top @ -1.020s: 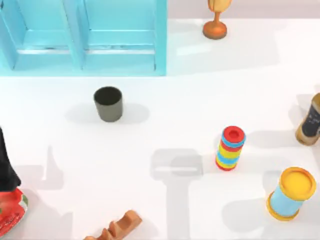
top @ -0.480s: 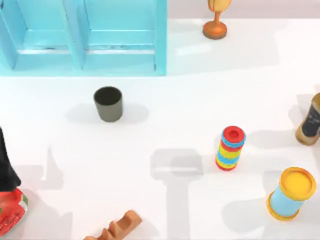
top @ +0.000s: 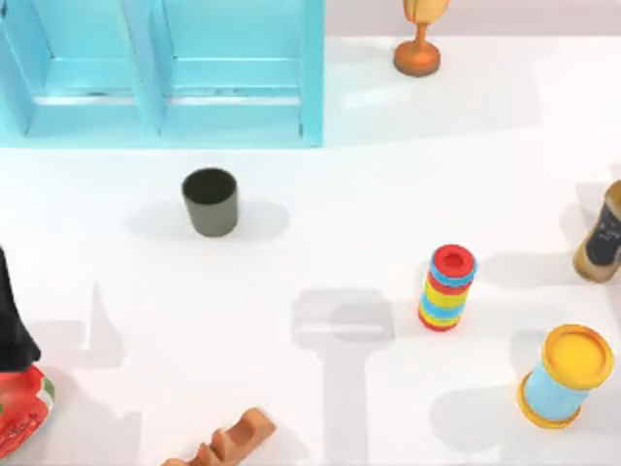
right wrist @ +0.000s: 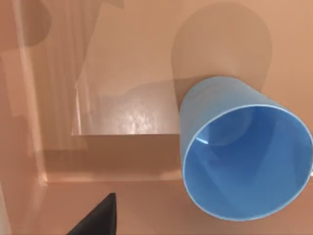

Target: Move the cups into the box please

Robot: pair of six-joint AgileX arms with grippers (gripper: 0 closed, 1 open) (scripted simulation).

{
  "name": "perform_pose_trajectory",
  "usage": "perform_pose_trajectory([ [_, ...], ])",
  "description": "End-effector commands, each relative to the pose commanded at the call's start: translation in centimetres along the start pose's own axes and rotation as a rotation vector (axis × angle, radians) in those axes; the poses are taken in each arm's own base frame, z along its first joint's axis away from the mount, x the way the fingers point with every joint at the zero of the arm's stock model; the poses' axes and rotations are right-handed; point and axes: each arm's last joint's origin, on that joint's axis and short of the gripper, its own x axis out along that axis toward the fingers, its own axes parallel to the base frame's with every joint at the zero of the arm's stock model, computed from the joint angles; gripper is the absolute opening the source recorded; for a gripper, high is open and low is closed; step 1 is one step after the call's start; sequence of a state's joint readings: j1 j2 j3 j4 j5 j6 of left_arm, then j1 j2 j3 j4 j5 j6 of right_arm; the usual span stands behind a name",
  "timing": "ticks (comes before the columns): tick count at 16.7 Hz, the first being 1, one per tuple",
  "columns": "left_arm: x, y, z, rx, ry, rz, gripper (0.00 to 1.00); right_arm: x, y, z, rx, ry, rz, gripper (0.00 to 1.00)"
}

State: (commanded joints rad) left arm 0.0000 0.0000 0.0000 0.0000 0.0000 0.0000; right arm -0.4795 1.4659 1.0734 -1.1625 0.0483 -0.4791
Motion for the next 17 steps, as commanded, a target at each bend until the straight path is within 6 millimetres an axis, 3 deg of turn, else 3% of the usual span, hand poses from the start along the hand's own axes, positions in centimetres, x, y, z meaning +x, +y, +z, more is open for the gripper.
perform_pose_trajectory([
  [9, 0.0, 0.0, 0.0, 0.0, 0.0, 0.0, 1.0, -8.7, -0.4, -0.2, 0.002, 0.0, -0.002, 1.0],
  [15, 0.0, 0.0, 0.0, 0.0, 0.0, 0.0, 1.0, -9.0, -0.3, -0.2, 0.0, 0.0, -0.002, 1.0],
  [17, 0.0, 0.0, 0.0, 0.0, 0.0, 0.0, 1.0, -9.1, 0.0, 0.9, 0.0, 0.001, -0.01, 1.0],
])
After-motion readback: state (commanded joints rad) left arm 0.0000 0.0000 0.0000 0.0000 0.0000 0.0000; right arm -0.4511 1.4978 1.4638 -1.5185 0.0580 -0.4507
